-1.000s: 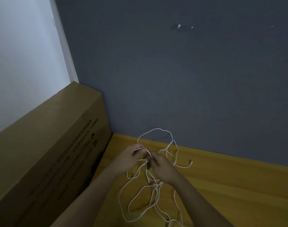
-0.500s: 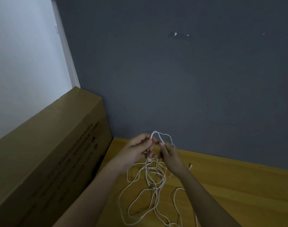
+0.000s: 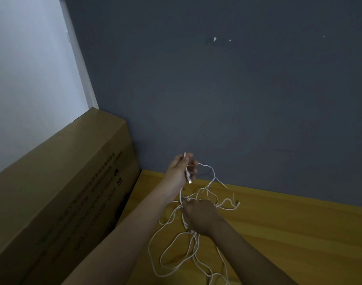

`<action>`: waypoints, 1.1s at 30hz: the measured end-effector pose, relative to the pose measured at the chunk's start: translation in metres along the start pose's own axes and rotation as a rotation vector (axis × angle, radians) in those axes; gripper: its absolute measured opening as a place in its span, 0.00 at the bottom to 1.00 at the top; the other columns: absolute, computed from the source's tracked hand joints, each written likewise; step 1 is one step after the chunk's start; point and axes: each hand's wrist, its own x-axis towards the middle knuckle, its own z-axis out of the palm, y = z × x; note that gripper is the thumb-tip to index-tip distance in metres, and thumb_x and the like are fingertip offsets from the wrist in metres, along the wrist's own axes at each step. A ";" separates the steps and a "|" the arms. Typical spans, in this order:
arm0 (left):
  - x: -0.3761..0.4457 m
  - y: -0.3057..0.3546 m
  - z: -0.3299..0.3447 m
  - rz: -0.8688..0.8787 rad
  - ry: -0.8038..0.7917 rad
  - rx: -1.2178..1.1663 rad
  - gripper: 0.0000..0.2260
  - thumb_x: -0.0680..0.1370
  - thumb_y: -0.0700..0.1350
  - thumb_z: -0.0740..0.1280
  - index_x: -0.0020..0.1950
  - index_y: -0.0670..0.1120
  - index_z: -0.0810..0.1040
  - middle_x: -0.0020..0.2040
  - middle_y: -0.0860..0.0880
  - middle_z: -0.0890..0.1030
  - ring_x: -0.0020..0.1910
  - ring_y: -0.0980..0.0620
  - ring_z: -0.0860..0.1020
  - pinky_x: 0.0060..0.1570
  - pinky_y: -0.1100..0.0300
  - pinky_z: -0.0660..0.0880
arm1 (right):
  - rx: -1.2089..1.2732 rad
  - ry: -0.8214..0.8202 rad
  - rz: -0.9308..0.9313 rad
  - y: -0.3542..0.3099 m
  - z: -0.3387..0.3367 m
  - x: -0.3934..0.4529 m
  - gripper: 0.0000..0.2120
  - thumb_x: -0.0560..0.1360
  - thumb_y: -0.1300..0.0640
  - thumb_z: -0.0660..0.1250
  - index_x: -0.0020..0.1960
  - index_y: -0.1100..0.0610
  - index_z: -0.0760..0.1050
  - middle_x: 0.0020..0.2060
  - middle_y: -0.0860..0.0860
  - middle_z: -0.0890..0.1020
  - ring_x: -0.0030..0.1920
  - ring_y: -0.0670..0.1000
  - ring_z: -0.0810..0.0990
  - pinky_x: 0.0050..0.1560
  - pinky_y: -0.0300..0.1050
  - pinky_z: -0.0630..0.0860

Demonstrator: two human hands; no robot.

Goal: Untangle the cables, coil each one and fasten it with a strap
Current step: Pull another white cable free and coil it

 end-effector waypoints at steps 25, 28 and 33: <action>-0.039 0.013 -0.027 0.004 -0.349 0.583 0.20 0.79 0.58 0.51 0.40 0.45 0.72 0.26 0.56 0.66 0.25 0.58 0.62 0.27 0.66 0.61 | 0.920 0.684 0.228 0.058 -0.090 0.016 0.05 0.73 0.56 0.71 0.47 0.56 0.83 0.38 0.50 0.80 0.38 0.46 0.76 0.38 0.33 0.71; -0.040 0.022 -0.021 0.044 -0.352 0.494 0.16 0.83 0.50 0.51 0.41 0.46 0.68 0.27 0.55 0.65 0.24 0.57 0.60 0.27 0.64 0.58 | 1.136 0.438 0.251 0.047 -0.072 0.021 0.06 0.78 0.59 0.65 0.49 0.59 0.81 0.36 0.51 0.79 0.35 0.48 0.73 0.37 0.35 0.70; -0.037 0.022 -0.023 0.016 -0.229 0.318 0.13 0.83 0.41 0.49 0.41 0.44 0.66 0.28 0.52 0.65 0.24 0.56 0.59 0.26 0.64 0.57 | 1.163 0.172 0.222 0.025 -0.031 0.015 0.12 0.81 0.58 0.59 0.47 0.61 0.79 0.32 0.54 0.76 0.29 0.48 0.70 0.32 0.38 0.68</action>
